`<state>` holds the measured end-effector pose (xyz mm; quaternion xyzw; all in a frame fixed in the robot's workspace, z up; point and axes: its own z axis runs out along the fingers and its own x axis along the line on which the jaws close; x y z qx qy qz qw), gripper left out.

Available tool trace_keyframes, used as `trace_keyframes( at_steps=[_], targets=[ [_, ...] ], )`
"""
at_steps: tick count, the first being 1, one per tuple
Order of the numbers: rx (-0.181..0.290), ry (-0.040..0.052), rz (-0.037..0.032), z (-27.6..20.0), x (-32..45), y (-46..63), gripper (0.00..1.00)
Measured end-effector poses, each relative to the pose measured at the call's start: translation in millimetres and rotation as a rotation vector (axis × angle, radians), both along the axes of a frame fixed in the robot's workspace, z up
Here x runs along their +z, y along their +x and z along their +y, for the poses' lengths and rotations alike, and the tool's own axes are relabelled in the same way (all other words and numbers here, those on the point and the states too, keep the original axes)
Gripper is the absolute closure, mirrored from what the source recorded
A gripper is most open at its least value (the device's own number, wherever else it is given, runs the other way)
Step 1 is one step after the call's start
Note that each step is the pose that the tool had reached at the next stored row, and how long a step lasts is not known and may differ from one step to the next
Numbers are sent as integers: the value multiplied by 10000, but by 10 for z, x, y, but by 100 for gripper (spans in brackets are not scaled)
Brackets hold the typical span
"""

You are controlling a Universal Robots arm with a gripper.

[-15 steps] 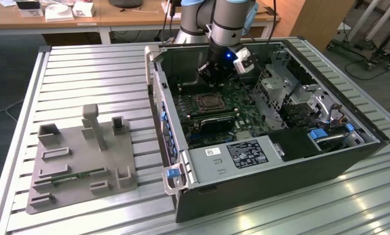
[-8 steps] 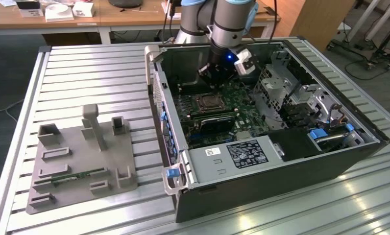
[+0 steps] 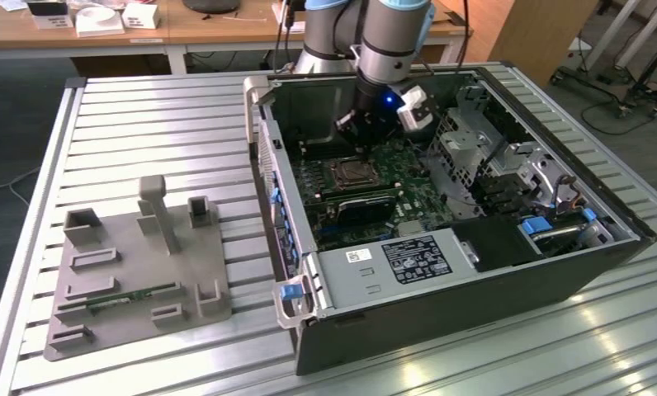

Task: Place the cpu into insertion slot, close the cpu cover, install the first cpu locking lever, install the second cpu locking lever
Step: 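Install the second cpu locking lever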

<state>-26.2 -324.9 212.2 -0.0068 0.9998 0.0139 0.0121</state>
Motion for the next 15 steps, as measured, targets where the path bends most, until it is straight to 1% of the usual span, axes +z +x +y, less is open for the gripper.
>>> trace_keyframes(
  at_steps=[2,9,11,15],
  targets=[
    [0,-5,0,-9,0,0,89],
    [0,-11,2,-11,4,0,89],
    [0,-10,1,-11,28,0,89],
    [-1,-8,1,-11,100,0,89]
  ],
)
